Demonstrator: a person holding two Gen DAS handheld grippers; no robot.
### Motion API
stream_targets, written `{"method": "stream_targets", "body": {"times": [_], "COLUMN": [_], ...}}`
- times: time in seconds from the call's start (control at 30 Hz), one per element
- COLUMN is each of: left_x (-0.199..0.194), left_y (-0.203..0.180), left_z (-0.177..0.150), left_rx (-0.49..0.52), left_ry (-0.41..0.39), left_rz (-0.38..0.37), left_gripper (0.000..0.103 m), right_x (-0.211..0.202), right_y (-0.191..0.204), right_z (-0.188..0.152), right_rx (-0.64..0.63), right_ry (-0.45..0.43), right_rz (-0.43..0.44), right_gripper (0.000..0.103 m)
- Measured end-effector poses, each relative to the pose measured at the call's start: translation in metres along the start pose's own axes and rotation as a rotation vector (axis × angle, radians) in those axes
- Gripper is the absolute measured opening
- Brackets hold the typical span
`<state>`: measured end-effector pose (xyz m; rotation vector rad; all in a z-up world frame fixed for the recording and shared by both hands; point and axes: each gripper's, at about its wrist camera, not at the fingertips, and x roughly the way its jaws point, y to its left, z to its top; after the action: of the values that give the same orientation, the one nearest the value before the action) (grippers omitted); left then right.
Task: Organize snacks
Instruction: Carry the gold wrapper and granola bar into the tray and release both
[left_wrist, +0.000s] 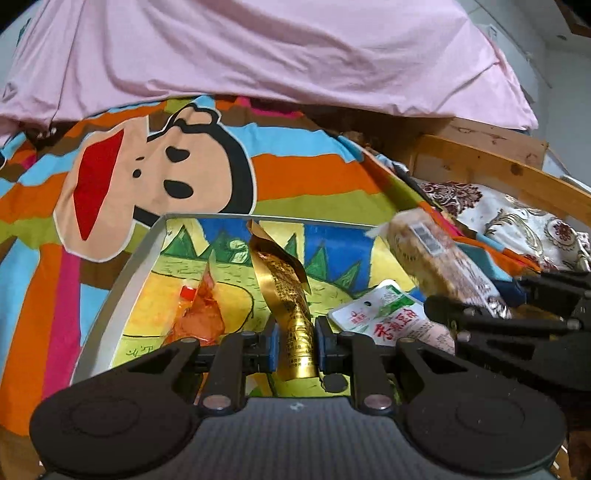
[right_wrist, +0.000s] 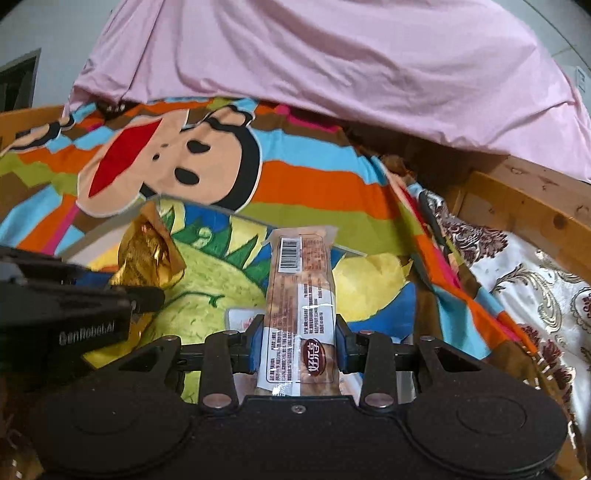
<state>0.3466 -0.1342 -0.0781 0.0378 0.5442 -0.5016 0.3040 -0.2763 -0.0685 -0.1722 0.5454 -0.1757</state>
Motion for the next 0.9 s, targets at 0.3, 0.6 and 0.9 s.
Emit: {"method": "stream_targets", "body": {"times": [0.3, 0.6, 0.9], "left_x": [0.016, 0.024, 0.005], "left_y": [0.008, 0.009, 0.01], "left_z": [-0.005, -0.009, -0.002], "left_rx": [-0.024, -0.03, -0.088], "left_ry": [0.056, 0.097, 0.064], "left_rz": [0.005, -0.005, -0.015], "left_gripper": [0.021, 0.032, 0.08], "right_x": [0.015, 0.016, -0.03], "right_y": [0.004, -0.007, -0.047], "right_z": [-0.01, -0.011, -0.007], "right_rx": [-0.004, 0.068, 0.239], "right_ry": [0.06, 0.101, 0.031], "right_rz": [-0.012, -0.006, -0.083], "right_gripper": [0.039, 0.062, 0.086]}}
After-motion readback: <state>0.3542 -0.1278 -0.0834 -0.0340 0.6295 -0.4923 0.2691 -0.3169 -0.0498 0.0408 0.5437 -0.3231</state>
